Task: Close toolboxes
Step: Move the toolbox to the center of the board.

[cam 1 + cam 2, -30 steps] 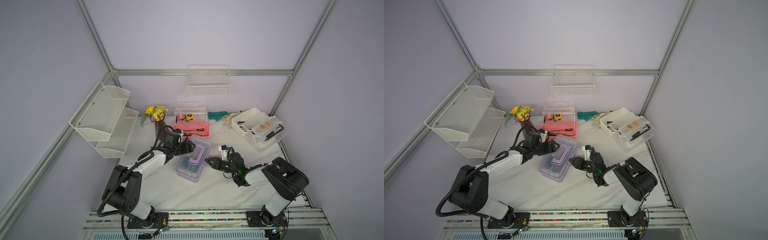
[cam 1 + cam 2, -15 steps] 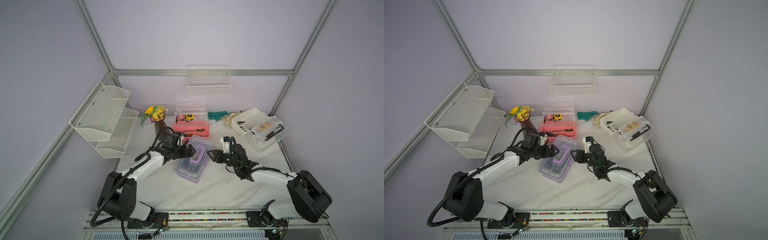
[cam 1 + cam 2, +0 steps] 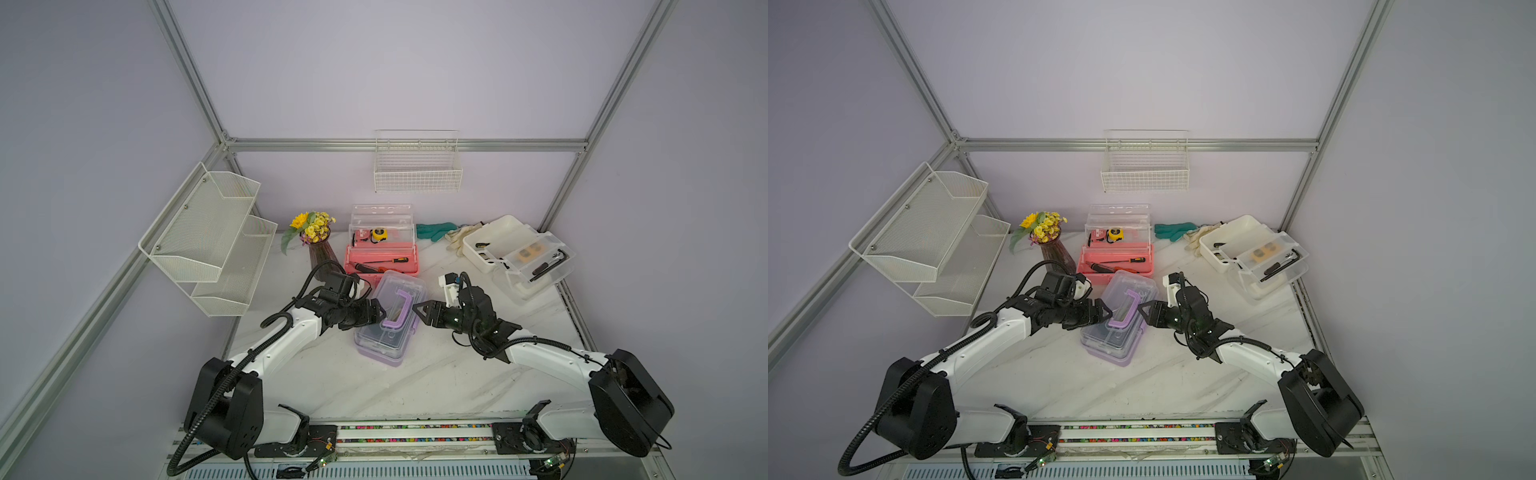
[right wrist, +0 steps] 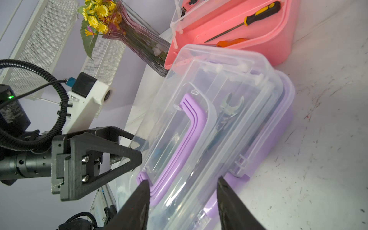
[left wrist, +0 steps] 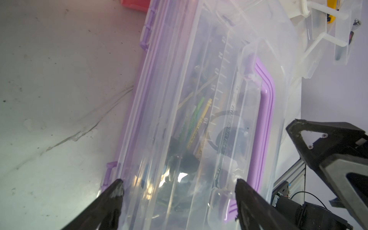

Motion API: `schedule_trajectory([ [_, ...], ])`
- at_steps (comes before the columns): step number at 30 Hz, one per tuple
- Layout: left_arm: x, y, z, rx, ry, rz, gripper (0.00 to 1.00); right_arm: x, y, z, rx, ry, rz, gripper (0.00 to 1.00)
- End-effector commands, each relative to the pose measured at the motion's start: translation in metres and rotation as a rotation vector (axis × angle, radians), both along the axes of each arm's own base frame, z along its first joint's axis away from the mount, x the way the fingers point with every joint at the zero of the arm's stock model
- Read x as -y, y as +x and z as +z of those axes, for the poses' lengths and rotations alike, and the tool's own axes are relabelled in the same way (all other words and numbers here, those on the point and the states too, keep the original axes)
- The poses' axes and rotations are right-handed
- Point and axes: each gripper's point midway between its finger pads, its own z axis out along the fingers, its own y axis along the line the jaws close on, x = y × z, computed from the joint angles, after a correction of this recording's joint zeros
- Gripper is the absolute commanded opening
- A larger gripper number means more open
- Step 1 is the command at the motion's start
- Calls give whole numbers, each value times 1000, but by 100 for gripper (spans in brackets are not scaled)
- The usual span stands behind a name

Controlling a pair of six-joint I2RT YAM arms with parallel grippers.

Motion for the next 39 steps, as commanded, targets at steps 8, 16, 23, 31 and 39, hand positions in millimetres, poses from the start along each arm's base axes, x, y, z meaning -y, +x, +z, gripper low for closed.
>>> schedule_trajectory([
  [8, 78, -4, -1, 0, -213, -92, 81, 32, 15, -19, -43, -171, -181, 55],
  [16, 121, 30, 8, 75, -294, -132, 78, 63, 26, -32, -34, -284, -262, 50],
  [23, 174, 42, 18, 93, -368, -230, 77, 96, 39, -28, -29, -299, -347, 45],
  [31, 202, 55, 15, 95, -390, -257, 78, 109, 44, -29, -10, -325, -370, 44],
  [39, 227, 83, 23, 122, -435, -264, 78, 118, 85, -34, 22, -343, -361, 42],
])
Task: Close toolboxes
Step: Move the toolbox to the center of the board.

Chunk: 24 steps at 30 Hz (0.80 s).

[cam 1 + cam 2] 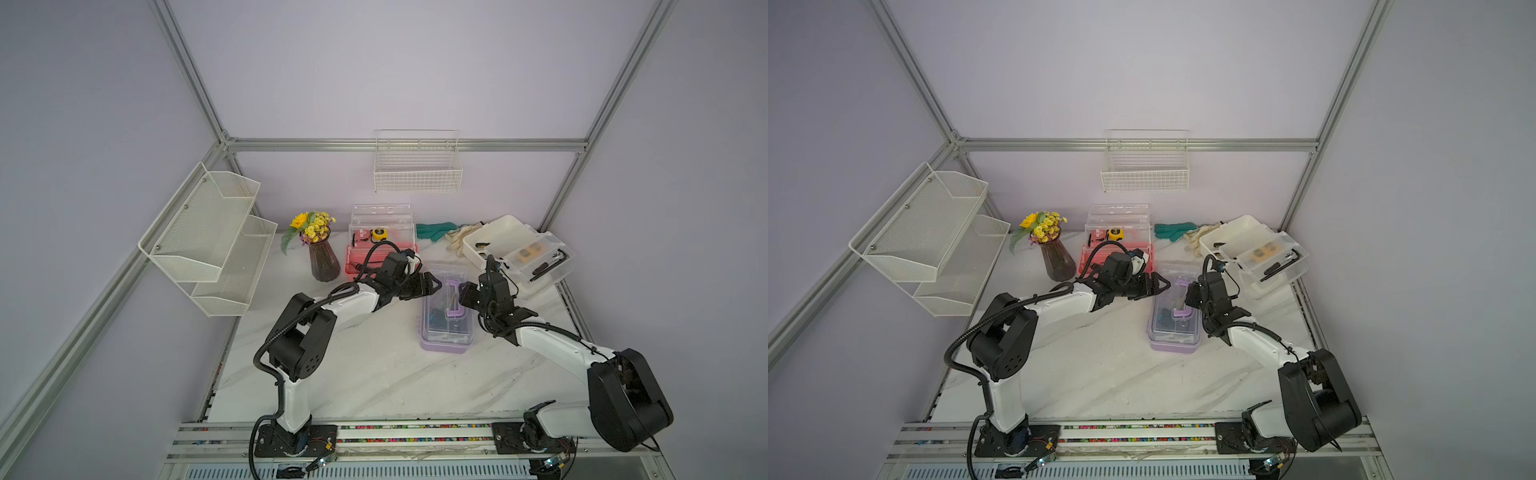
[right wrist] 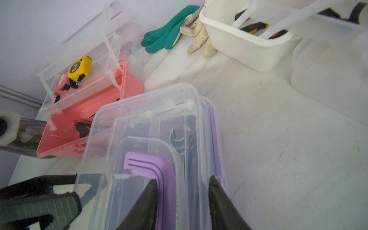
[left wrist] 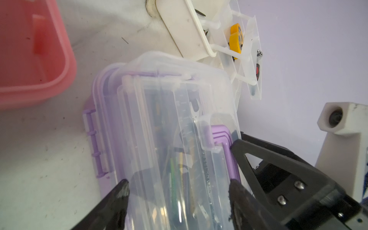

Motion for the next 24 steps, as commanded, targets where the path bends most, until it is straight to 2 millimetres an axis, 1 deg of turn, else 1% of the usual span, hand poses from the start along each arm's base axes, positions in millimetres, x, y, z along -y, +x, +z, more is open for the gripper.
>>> schedule_trajectory([
  [1, 46, -20, 15, -12, -106, -149, 77, -31, 3, -12, -32, 25, 166, 42],
  [5, 54, -18, 17, -19, -125, -153, 78, -21, 24, -13, -15, 41, 166, 42],
  [7, 57, -18, 17, -28, -139, -156, 79, -23, 35, -13, 4, 64, 180, 42],
  [9, 57, -17, 22, -21, -153, -157, 81, -25, 44, -14, 6, 63, 190, 41],
  [11, 51, -13, 32, 8, -151, -147, 84, -27, 52, -10, 17, 48, 203, 41],
  [14, 28, 1, 50, 53, -123, -112, 87, -20, 61, 3, 27, -22, 182, 43],
  [16, 7, 9, 61, 78, -108, -84, 90, -12, 66, 16, 35, -78, 155, 46],
  [18, -12, 15, 69, 95, -94, -60, 100, -10, 68, 27, 42, -100, 146, 47],
  [19, -22, 16, 72, 100, -88, -49, 100, -10, 69, 33, 48, -107, 144, 48],
  [21, -39, 17, 76, 103, -81, -29, 100, -14, 71, 44, 63, -100, 154, 49],
  [23, -56, 16, 79, 113, -73, -2, 100, -26, 71, 55, 86, -99, 174, 49],
  [24, -63, 14, 81, 120, -66, 8, 100, -35, 70, 60, 98, -105, 193, 49],
])
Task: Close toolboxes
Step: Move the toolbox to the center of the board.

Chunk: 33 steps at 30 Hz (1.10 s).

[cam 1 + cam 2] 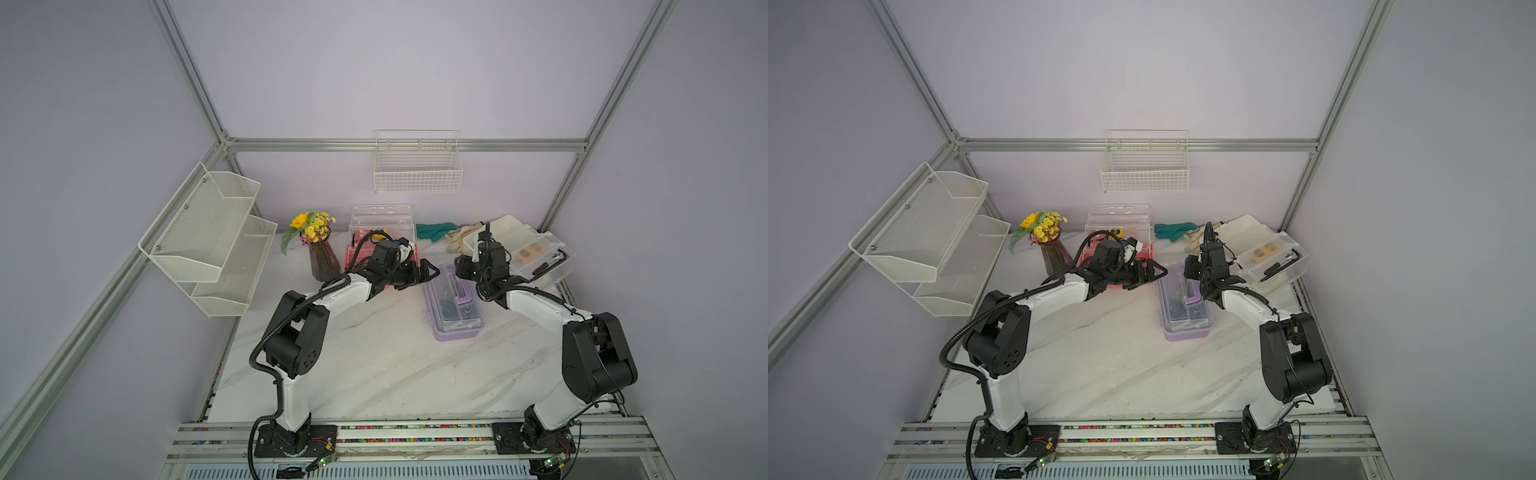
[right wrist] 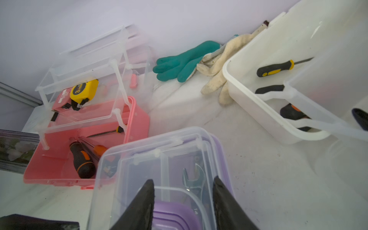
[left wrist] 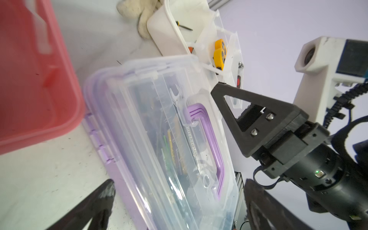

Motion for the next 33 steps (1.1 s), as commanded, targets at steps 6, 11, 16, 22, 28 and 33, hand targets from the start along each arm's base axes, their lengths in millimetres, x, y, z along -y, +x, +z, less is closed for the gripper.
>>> schedule_trajectory([
  [6, -65, -24, 32, 84, 44, 75, 100, -95, -4, 27, 21, -5, 229, 49],
  [11, -116, -31, 13, 69, 129, 199, 100, -153, 2, 3, -37, -3, 323, 48],
  [16, -174, -41, 11, 75, 192, 340, 100, -198, 3, -31, -95, -14, 413, 48],
  [22, -218, -45, 4, 38, 177, 461, 100, -222, 13, -61, -137, -3, 458, 48],
  [28, -221, -42, -3, 11, 132, 465, 100, -229, 32, -69, -130, -17, 432, 48],
  [33, -220, -40, -6, 10, 126, 464, 100, -242, 35, -87, -173, -38, 497, 54],
])
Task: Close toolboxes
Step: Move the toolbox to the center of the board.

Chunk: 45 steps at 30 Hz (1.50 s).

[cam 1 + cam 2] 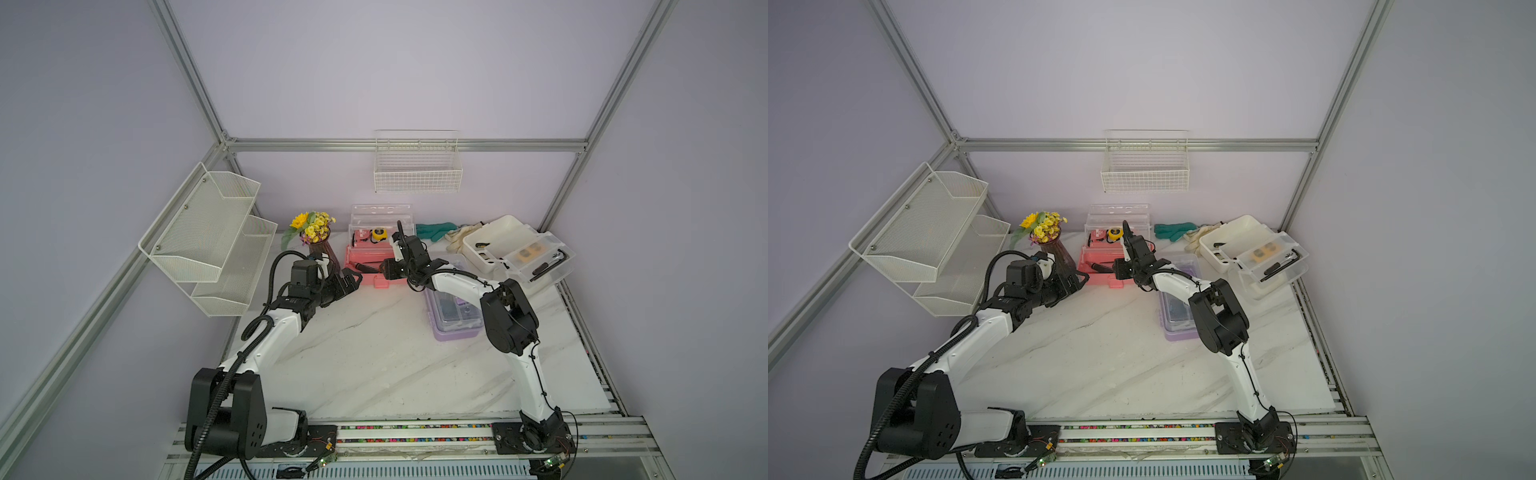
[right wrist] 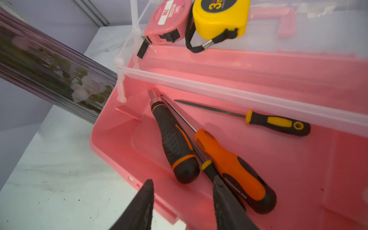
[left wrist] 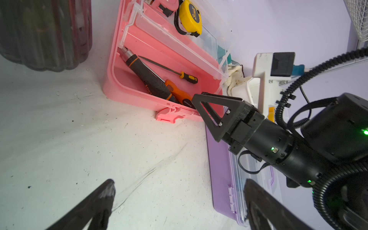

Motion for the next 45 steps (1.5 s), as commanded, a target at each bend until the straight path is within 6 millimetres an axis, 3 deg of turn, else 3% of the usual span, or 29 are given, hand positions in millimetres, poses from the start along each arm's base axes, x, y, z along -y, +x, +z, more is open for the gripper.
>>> schedule_trajectory([
  [1, 2, 2, -3, 12, -25, -4, 100, -7, -5, -17, -52, -34, 72, 56],
  [7, -6, 0, -1, 22, -14, 21, 100, -12, -25, -23, -85, -1, 153, 66],
  [17, -31, -2, 18, 66, -16, 94, 100, -3, -81, -37, -196, 12, 271, 62],
  [21, -31, -2, 19, 65, -24, 98, 100, 2, -102, -35, -214, -8, 303, 62],
  [31, -29, -3, 17, 51, -54, 96, 100, 7, -163, -58, -333, -34, 378, 62],
  [38, -34, -3, 16, 55, -38, 128, 100, -12, -205, -50, -356, -10, 428, 61],
  [45, -44, -5, 5, 30, -22, 178, 100, -54, -253, -45, -377, 33, 541, 61],
])
